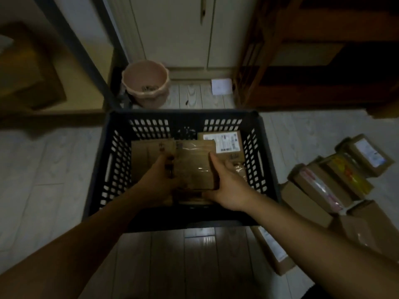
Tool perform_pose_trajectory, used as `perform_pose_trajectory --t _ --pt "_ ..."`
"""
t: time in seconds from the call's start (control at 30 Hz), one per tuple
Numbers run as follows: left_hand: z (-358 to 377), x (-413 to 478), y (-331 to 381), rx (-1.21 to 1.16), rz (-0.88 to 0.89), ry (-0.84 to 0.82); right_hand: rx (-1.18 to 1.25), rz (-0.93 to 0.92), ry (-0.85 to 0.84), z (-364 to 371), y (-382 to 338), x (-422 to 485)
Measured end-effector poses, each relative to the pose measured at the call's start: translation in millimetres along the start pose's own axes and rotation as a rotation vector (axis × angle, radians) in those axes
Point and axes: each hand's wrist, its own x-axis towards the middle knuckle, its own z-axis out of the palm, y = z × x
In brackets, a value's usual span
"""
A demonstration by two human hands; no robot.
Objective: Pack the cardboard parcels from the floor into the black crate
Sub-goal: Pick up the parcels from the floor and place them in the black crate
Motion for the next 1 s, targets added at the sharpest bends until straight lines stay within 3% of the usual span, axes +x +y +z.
perform_pose_trajectory --t 0.13,0.23,0.6,0.73,1.0 --pt "11 47 -52 0.123 -0.006 -0.049 -0.073 0.004 -0.03 34 43 29" --pt "18 71 -69 0.226 0.054 0.011 -0.202 -0.021 -0.031 45 60 46" --pt "30 71 -89 0.22 0.018 -0.029 -0.44 -0.013 -0.109 58 56 42" --pt "29 64 -85 0.262 0.117 -0.139 -0.533 -0.062 -0.134 69 58 36" --pt "14 72 -83 0.257 -0.007 -0.343 -0.473 -0.089 -0.183 61 61 34"
